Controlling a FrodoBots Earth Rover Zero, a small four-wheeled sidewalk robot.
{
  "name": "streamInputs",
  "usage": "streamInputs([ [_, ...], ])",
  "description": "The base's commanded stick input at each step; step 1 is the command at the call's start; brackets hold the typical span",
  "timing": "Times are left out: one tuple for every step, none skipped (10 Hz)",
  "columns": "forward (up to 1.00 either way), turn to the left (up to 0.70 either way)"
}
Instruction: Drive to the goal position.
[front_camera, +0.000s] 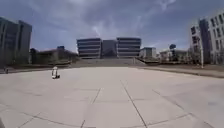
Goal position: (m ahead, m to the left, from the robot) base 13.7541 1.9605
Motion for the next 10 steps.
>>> streamInputs([
  [0.69,0.00],
  [0.69,0.00],
  [0.69,0.00],
  [0.69,0.00],
  [0.69,0.00],
  [0.69,0.00],
  [0.69,0.00],
  [0.69,0.00],
  [0.69,0.00],
  [0.69,0.00],
])
